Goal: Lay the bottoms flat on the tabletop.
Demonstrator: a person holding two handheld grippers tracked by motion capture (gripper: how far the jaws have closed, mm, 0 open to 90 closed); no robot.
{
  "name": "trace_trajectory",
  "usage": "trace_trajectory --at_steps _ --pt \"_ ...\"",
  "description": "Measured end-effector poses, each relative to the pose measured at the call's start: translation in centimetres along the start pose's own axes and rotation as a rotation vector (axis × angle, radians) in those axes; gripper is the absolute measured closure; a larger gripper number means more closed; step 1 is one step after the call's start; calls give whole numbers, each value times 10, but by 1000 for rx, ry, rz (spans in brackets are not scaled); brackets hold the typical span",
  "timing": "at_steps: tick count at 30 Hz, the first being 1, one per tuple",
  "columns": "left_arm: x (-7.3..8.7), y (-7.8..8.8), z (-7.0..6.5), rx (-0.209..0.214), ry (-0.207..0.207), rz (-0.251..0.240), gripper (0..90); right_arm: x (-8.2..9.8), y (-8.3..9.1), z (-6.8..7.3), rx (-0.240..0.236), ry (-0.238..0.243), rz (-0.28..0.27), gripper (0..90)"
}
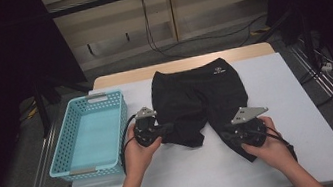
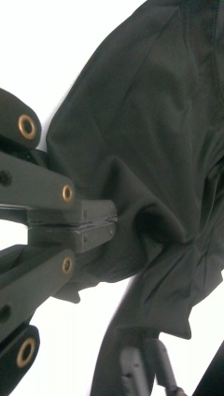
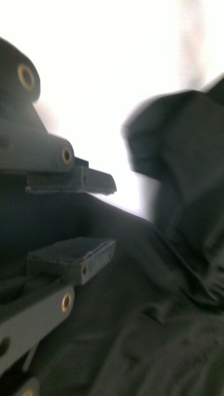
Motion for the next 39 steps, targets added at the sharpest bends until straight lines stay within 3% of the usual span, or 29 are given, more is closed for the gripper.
trace_trajectory --at_steps 6,8,11,14,21,23,25,27,30,35,39 --pt "-1 0 0 -8 -6 -9 886 20 -10 4 -2 9 80 676" --pt "-2 0 0 -9 -5 -11 886 19 -12 5 -4 -5 70 722" --pt "-1 0 0 -6 -4 -10 886 19 -13 5 -9 -3 75 891" --pt "-1 0 1 -8 -7 -12 886 16 -15 6 -28 -20 70 900" --pt "-1 0 1 -15 -6 -21 887 -15 -19 28 -119 -50 -36 900" --pt "1 -1 1 -12 -12 -11 886 -24 -21 32 -137 -72 -75 854" --pt "1 -2 1 -11 -12 -15 880 -26 -22 32 -138 -83 -91 746" --pt "-1 -2 0 -11 -15 -18 856 -24 -19 26 -102 -79 -77 661" --pt "-4 -3 0 -27 -33 -41 718 -19 -7 5 -19 -107 -81 545" --pt "-11 -5 -3 -29 -68 -82 432 -7 19 -37 93 -193 -107 438" --pt "-16 -9 -12 -13 -92 -95 309 11 31 -66 169 -258 -100 425"
Point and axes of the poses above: each handheld gripper's, and its own axes: y roughly backward along the jaws, x roughly out of its underside, z roughly to its left, the point moved 10 cm from there along -y, roughly forward along the jaws, and after that the axes turned 2 degrees about -x, right-handed, at the moved point
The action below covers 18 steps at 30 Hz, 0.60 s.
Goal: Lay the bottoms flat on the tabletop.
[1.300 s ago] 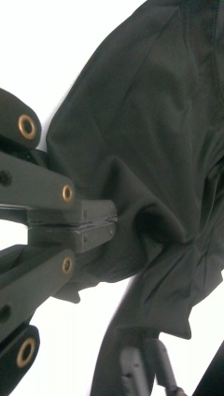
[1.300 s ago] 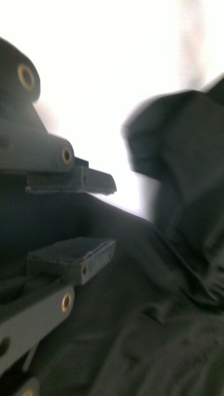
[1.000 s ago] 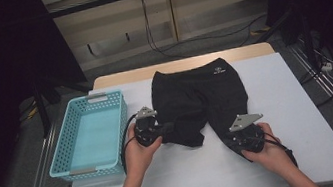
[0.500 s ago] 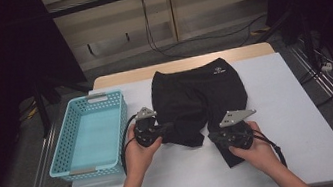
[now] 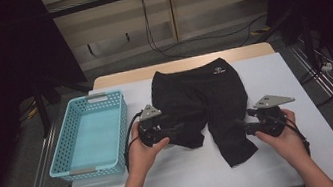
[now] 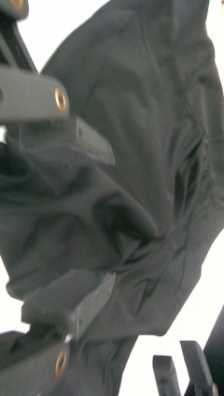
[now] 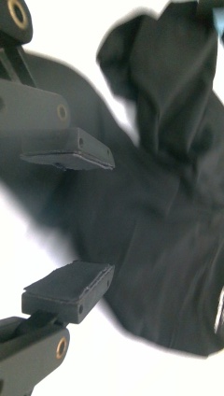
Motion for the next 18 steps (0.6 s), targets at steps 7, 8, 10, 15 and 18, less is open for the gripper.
trace_trajectory --at_steps 7,8,10,15,18 --pt "-12 -7 -23 46 -29 -17 251 12 1 -18 46 -24 28 452" --pt "-13 -9 -29 56 -40 -17 246 12 1 -19 52 -23 30 440" --pt "-13 -15 -40 82 -56 -13 244 12 2 -24 76 -37 23 397" --pt "-4 -36 -77 171 -79 23 263 15 3 -28 89 -59 31 326" --pt "8 -50 -93 199 -121 72 350 17 2 -29 93 -61 38 297"
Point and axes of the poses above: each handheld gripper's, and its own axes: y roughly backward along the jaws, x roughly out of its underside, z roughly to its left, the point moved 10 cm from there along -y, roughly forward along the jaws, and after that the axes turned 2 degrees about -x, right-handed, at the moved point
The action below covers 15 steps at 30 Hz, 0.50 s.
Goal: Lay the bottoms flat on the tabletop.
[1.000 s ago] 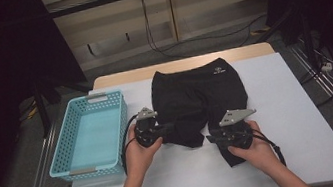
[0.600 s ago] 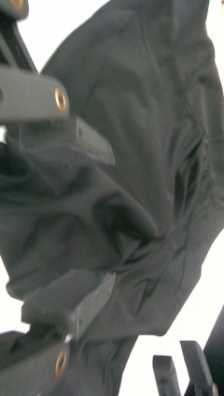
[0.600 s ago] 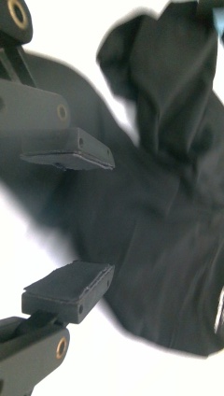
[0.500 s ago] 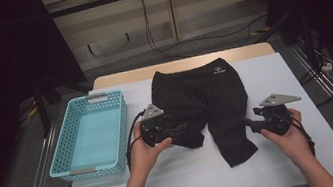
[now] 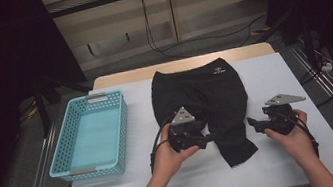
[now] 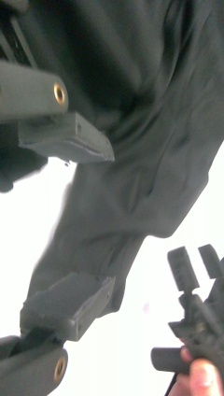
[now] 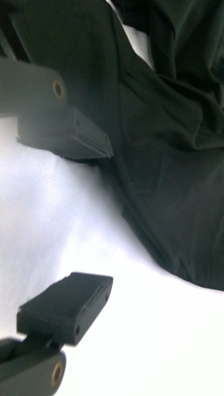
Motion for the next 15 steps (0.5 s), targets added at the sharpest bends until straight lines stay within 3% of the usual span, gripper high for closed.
trace_trajectory --at_steps 2,8,12,13,15 --pt "5 -10 -6 7 -31 24 399 1 1 0 2 -2 0 293" --pt "18 -29 -12 21 -66 67 455 2 3 -4 14 -16 -9 253" --pt "20 -34 -13 10 -105 82 499 3 1 -3 2 -25 -3 250" --pt "20 -35 -15 17 -95 77 516 4 1 -3 2 -26 -2 250" --pt "21 -35 -15 7 -132 94 577 4 0 -3 1 -26 1 250"
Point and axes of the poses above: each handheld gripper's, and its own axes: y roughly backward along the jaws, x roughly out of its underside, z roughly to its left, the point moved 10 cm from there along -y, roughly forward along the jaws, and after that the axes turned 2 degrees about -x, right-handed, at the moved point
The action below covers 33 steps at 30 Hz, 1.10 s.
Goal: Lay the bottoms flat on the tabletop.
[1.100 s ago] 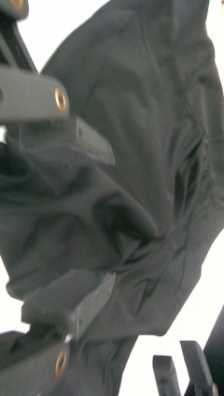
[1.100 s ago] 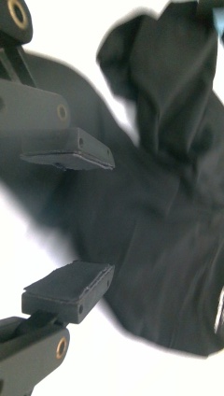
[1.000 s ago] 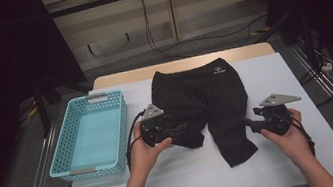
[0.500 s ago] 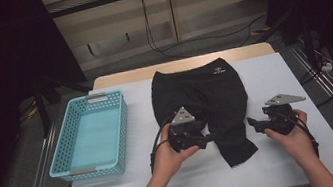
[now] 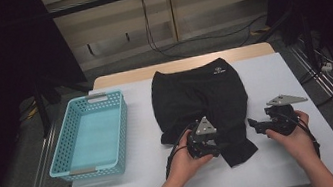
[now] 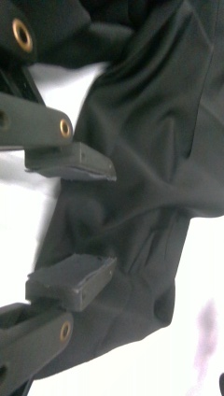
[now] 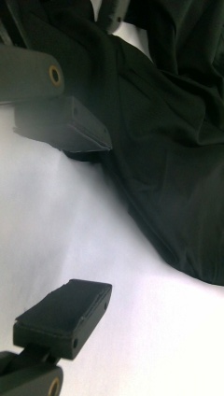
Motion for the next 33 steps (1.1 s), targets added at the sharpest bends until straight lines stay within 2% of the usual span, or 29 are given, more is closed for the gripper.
trace_trajectory --at_steps 4,6,10,13,17,20,26,33 --pt "1 2 -4 24 -6 14 813 -1 -1 1 -2 8 -1 251" --pt "2 2 -4 29 1 20 882 -1 -1 2 -5 10 1 252" --pt "2 5 -2 42 39 33 895 -1 -1 2 -5 10 0 253" --pt "-1 11 5 41 73 16 896 -1 0 2 -5 8 -2 258" --pt "-7 29 22 26 117 -23 896 -1 0 0 -3 3 -3 259" --pt "-11 42 37 -9 144 -54 896 0 -2 3 -7 15 5 283" --pt "-10 56 58 -74 151 -66 896 4 -16 24 -45 85 58 369" --pt "-2 63 72 -106 184 -70 896 5 -29 48 -87 126 89 420"
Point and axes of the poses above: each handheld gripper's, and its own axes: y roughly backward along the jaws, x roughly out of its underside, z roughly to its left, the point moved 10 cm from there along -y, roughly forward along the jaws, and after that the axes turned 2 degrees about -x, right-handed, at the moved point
